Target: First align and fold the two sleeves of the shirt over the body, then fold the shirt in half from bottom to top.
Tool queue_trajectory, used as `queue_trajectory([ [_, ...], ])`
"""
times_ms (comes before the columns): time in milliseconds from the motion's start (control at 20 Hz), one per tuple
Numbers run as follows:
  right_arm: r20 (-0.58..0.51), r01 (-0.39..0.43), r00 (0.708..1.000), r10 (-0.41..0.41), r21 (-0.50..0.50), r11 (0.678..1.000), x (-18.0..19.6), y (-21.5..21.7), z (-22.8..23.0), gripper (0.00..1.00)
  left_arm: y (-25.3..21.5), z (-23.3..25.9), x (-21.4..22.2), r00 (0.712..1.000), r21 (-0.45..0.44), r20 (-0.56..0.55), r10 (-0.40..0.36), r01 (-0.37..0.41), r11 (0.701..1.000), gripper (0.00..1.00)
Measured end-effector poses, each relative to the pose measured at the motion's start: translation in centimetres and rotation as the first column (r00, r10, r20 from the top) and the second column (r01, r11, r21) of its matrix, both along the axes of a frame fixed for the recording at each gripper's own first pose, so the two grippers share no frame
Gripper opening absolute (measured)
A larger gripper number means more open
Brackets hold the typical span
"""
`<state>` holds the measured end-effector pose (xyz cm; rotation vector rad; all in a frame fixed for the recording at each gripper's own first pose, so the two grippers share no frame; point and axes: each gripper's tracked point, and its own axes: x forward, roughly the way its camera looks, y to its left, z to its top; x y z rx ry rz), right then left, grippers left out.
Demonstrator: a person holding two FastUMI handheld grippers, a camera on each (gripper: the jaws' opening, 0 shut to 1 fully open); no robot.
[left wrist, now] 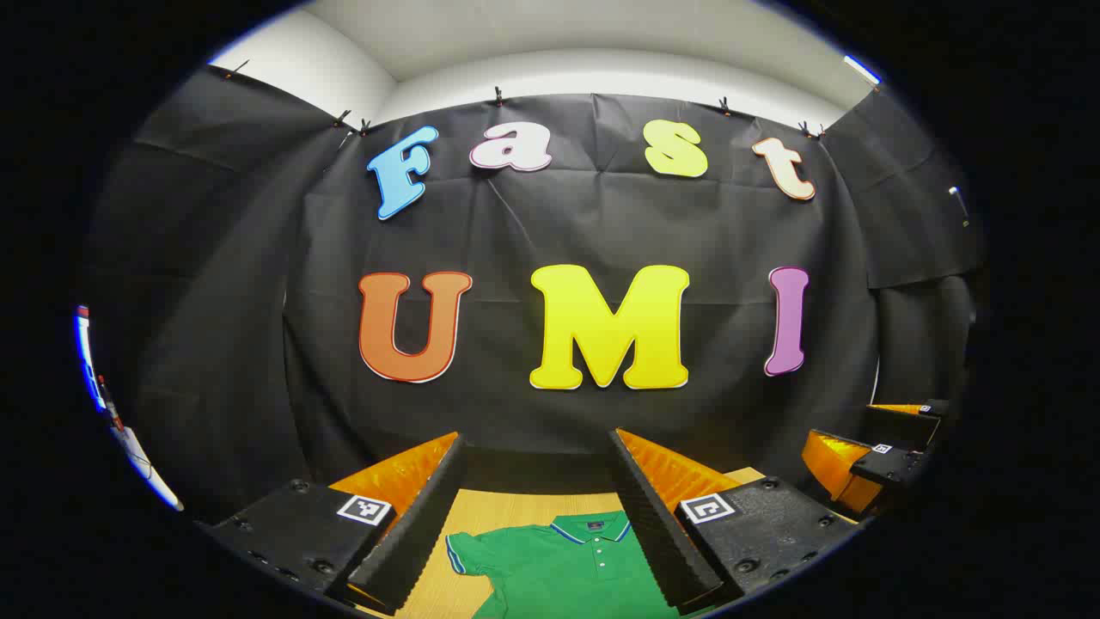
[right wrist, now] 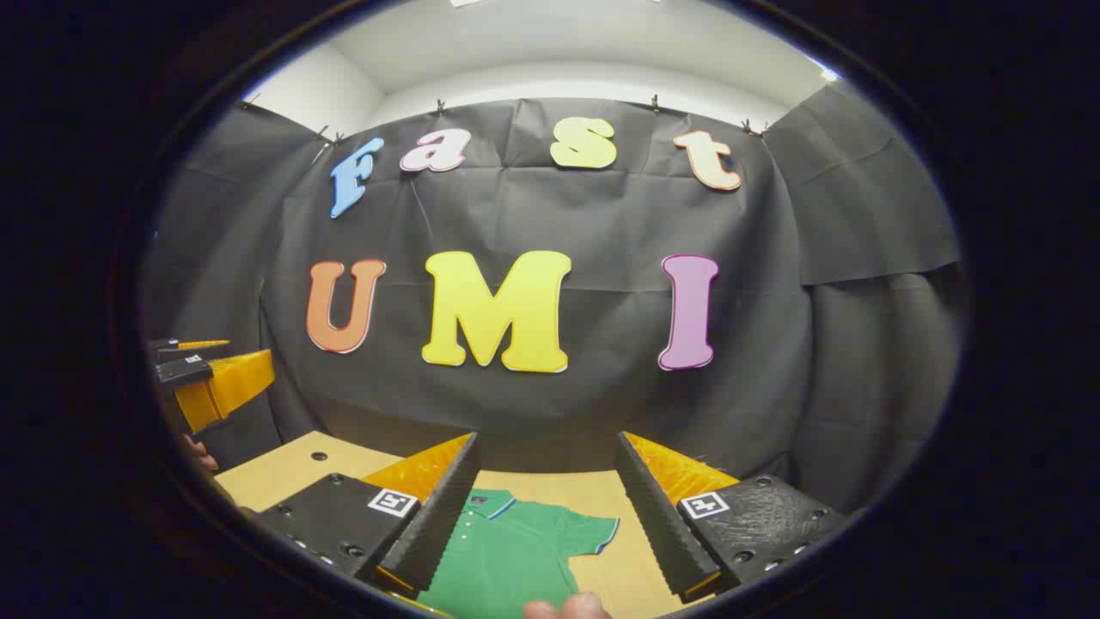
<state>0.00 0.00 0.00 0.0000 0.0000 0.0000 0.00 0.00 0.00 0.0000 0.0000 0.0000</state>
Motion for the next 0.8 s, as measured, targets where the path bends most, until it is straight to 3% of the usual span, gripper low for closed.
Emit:
queue_trajectory([
  [150, 0.027, -0.003, 1.000, 0.004, -0.025, 1.000, 0.4, -0.2, 1.0, 0.95, -0.3, -0.2, 0.3, 1.000, 0.007, -0.005, -0.003, 0.003, 1.000, 1.00],
  [800, -0.036, -0.034, 0.999, 0.033, -0.017, 0.999, 2.2, -1.1, -0.6, 0.95, -0.3, -1.3, 1.5, 0.999, 0.013, -0.037, 0.021, -0.021, 1.000, 1.00],
])
